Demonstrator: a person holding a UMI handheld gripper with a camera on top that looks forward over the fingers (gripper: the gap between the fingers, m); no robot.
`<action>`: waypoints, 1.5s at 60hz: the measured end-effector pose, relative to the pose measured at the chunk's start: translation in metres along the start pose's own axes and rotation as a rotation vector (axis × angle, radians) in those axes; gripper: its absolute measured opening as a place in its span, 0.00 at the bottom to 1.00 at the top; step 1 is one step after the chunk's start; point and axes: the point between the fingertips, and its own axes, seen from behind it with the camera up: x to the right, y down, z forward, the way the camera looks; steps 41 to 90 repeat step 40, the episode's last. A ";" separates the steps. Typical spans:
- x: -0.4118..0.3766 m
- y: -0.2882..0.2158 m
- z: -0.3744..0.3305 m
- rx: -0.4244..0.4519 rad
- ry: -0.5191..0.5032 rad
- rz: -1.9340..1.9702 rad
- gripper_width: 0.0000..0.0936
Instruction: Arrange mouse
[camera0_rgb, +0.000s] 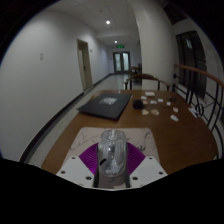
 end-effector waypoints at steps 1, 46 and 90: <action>-0.002 0.006 0.005 -0.016 0.004 0.003 0.37; 0.040 0.041 -0.102 -0.111 -0.153 -0.105 0.92; 0.040 0.041 -0.102 -0.111 -0.153 -0.105 0.92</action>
